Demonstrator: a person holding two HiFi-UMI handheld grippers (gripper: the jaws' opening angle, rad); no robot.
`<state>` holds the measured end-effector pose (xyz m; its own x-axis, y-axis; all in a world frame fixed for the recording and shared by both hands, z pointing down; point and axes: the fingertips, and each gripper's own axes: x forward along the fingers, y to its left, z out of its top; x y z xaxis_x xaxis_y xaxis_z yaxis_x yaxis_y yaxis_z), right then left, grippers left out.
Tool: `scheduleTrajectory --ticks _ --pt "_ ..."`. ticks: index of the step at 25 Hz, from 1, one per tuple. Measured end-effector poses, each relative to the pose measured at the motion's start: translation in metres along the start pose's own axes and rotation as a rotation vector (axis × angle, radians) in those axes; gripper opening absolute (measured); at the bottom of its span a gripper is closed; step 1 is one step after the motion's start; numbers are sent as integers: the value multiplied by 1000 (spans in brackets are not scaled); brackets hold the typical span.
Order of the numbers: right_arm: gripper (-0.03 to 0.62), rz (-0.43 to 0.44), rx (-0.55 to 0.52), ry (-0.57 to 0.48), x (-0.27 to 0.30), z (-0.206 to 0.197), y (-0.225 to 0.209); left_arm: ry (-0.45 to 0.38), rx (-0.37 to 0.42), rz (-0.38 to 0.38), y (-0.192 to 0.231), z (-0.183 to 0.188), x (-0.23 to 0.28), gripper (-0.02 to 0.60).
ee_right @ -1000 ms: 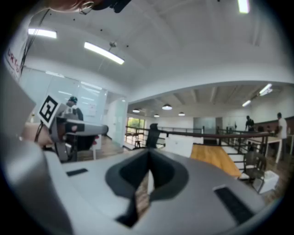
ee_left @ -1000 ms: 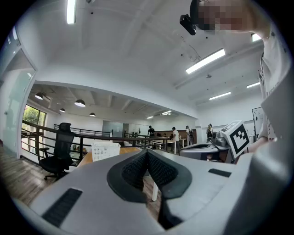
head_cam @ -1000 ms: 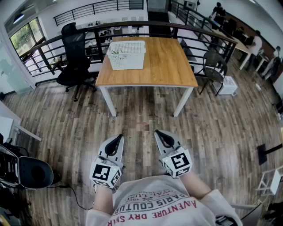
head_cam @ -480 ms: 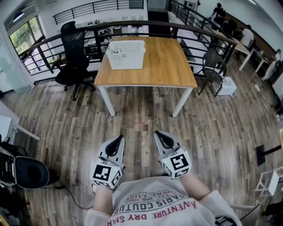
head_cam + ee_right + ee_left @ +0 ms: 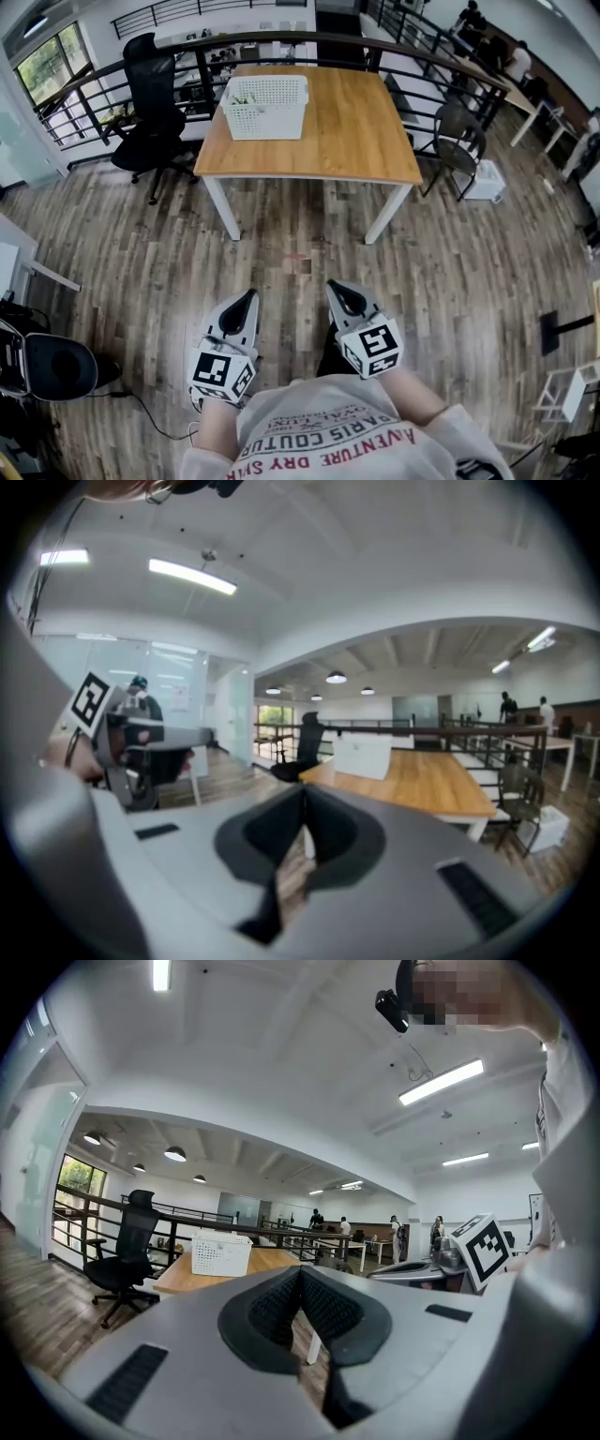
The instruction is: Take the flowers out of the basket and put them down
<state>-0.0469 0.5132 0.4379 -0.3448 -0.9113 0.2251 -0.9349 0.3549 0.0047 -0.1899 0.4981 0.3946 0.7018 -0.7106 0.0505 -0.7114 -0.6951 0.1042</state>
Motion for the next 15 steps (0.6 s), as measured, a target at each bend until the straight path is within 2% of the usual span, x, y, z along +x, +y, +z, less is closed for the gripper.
scheduleTrajectory --ticks 7,15 --pt "28 86 -25 0 71 9 -48 29 6 93 36 -1 65 21" --pt "28 171 -38 6 161 35 -156 28 20 184 65 24 189 21"
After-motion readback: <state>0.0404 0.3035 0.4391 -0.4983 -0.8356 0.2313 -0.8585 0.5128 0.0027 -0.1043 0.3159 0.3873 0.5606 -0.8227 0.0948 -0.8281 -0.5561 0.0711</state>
